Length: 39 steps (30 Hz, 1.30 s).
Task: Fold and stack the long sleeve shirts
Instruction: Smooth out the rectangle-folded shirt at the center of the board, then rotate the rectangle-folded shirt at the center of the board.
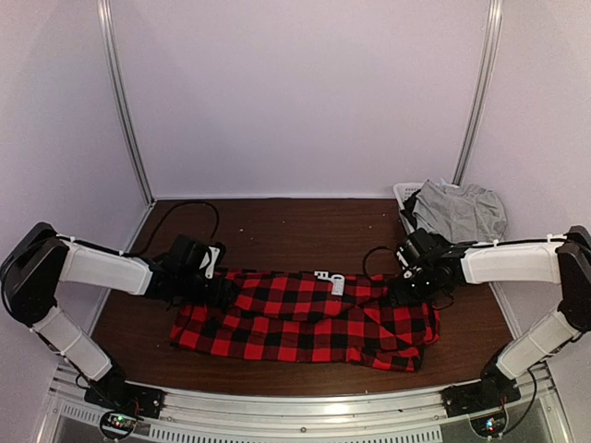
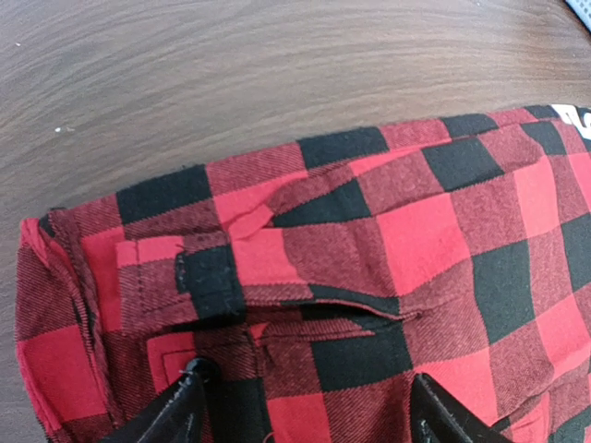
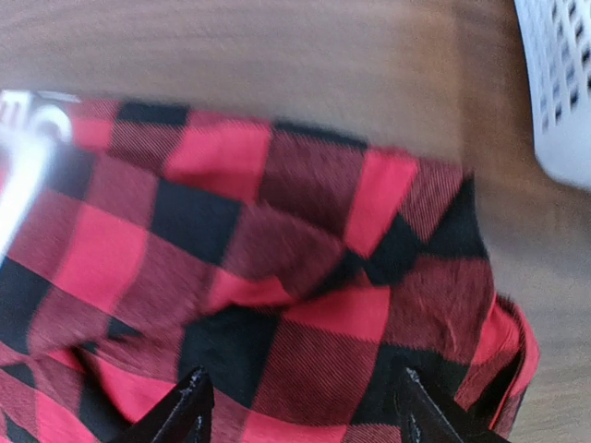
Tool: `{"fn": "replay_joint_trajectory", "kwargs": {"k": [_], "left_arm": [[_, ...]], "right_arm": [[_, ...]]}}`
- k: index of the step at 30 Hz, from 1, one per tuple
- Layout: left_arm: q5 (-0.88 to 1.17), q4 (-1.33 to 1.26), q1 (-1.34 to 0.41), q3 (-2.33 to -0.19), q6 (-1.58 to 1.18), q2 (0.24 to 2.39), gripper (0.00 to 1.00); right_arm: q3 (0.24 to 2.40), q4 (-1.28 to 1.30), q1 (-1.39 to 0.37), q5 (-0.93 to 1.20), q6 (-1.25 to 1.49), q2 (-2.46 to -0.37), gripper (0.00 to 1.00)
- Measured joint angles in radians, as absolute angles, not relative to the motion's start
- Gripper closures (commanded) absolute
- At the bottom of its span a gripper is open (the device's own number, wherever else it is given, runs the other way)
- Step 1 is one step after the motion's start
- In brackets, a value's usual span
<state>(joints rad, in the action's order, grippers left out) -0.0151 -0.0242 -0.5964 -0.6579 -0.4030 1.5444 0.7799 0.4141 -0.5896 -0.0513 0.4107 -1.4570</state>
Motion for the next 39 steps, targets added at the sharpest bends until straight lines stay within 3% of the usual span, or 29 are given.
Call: {"fn": "replay_joint_trajectory", "kwargs": {"k": [6, 11, 14, 18, 29, 34, 39], "left_arm": [[-0.047, -0.025, -0.596, -0.647, -0.413, 1.502, 0.19], [-0.101, -0.019, -0.596, -0.647, -0.425, 1.406, 0.03], [-0.13, -0.01, -0.596, -0.651, -0.43, 1.349, 0.03], [-0.147, 0.018, -0.596, -0.673, -0.43, 1.31, 0.02], [-0.071, 0.086, -0.568, -0.698, -0.435, 1.371, 0.02], [0.005, 0.088, -0.562, -0.686, -0.452, 1.428, 0.02], [0.08, 0.087, -0.562, -0.669, -0.461, 1.459, 0.03]], "right_arm": [[0.722, 0.423, -0.59, -0.044, 0.46, -1.49, 0.31], [0.79, 0.392, -0.59, -0.041, 0.45, -1.59, 0.31], [0.878, 0.374, -0.59, -0.038, 0.419, -1.674, 0.32], [1.043, 0.372, -0.59, -0.031, 0.356, -1.814, 0.31], [1.819, 0.494, -0.54, -0.231, 0.133, -2.33, 0.28], [1.899, 0.532, -0.525, -0.3, 0.058, -2.342, 0.28], [1.803, 0.524, -0.524, -0.289, 0.033, -2.218, 0.27]]}}
